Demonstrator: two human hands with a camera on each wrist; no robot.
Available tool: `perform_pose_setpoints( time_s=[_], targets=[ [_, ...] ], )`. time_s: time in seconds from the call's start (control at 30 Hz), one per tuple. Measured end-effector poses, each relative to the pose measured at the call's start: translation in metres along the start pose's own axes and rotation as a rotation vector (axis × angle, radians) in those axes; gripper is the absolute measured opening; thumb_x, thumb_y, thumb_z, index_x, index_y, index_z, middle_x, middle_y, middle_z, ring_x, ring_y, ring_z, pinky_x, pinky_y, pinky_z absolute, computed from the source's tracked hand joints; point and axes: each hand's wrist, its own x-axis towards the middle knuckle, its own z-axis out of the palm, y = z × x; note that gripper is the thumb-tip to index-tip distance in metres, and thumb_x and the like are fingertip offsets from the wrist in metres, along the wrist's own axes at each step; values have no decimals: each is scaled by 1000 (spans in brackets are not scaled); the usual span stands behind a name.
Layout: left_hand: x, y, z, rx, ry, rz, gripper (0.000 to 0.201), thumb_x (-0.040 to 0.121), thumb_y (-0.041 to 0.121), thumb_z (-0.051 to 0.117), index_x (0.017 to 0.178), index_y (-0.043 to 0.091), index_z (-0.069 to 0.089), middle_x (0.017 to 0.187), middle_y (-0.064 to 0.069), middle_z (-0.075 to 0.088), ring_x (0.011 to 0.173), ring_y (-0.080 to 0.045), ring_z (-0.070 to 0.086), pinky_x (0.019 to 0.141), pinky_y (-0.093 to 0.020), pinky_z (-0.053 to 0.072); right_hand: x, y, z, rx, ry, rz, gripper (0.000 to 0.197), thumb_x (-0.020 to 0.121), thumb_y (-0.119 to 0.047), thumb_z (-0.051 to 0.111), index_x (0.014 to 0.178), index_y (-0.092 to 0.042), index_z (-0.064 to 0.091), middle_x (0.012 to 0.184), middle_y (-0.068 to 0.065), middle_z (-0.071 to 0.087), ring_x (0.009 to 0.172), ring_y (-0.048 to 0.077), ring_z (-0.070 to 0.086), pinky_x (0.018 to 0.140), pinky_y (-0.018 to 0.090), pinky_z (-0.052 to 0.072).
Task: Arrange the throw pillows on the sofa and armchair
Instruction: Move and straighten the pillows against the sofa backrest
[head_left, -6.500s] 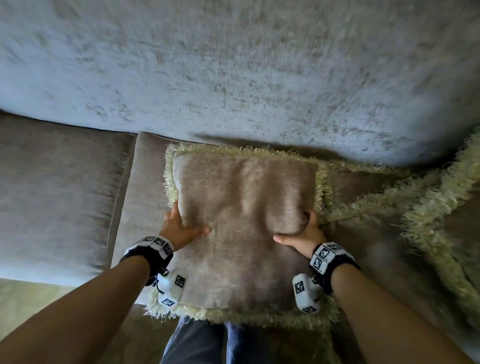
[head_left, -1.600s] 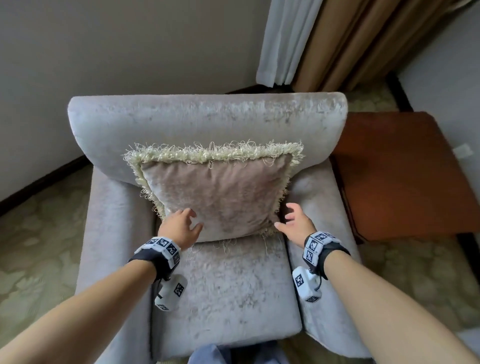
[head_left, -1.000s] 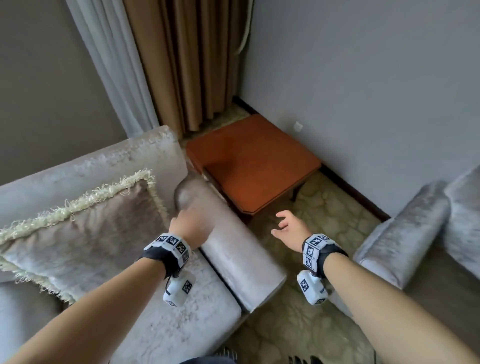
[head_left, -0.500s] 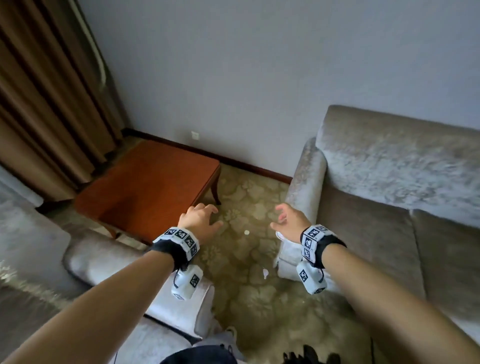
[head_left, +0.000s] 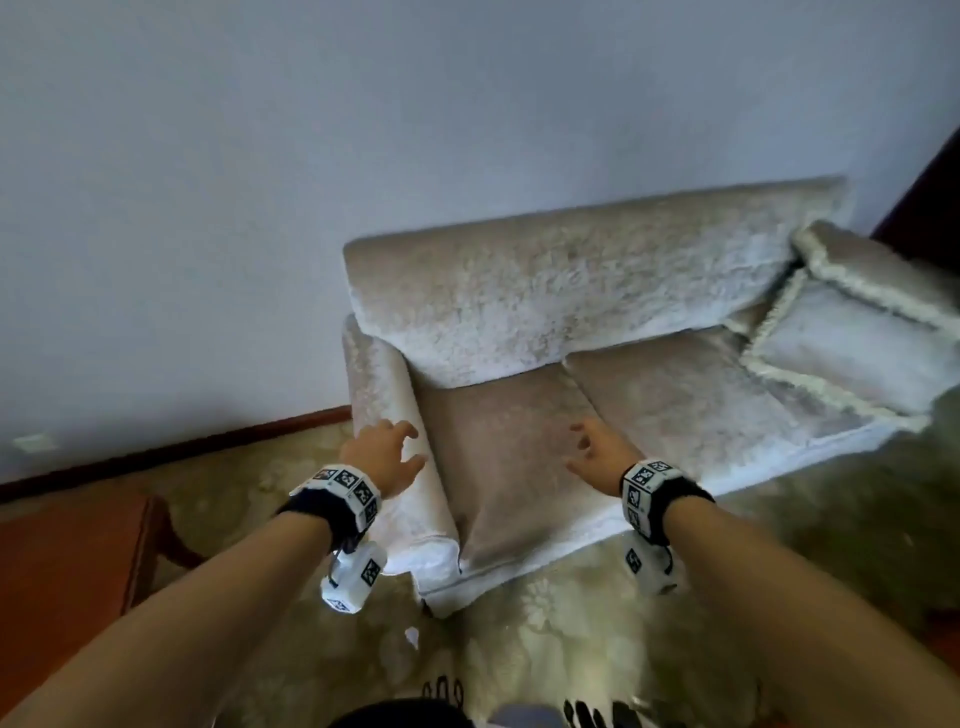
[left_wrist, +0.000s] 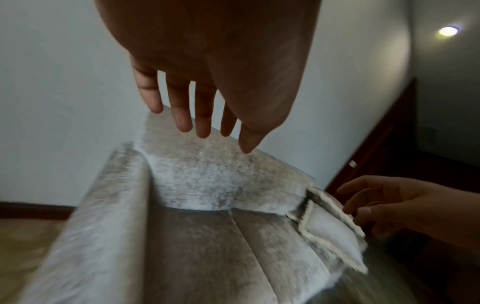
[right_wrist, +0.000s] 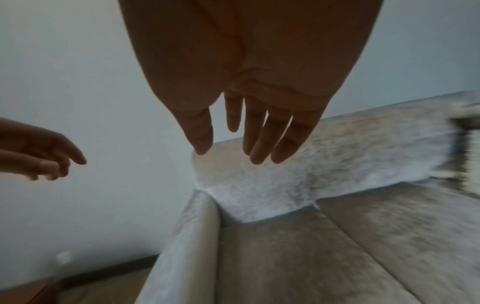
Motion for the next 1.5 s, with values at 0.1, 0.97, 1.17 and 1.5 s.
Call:
perform_pose_setpoints(
  time_s=[0.1,0.97,1.17,1.5],
  targets=[
    [51,58,0,65,-54,170,50,88,57,53,127,27,53,122,-4,58,113,-28,55,92,-46,49,-20,45,-35,26,94,125,57,90,-32,67,140,-23,41,129,6,56,110,23,59,92,37,51],
    [270,543,61,198,-164,590,46,90,60,48,129,35,49,128,2,52,117,-22,53,92,-40,48,12,416,-304,175,347,531,56,89,-31,69,137,-26,41,130,3,55,110,22,59,94,39,53],
    [332,638,89,173,-226,646,50,88,57,52,129,28,51,132,-5,50,117,-26,53,97,-46,48,29,490,-345,187,373,551,57,92,-27,67,142,-23,39,136,5,54,114,24,59,93,34,51],
    [424,864,140,97,-297,821,47,88,51,57,128,27,51,128,-7,52,115,-29,54,97,-41,47,46,615,-457,274,500,725,55,91,-26,67,140,-20,43,131,7,56,115,23,58,95,33,50]
  ],
)
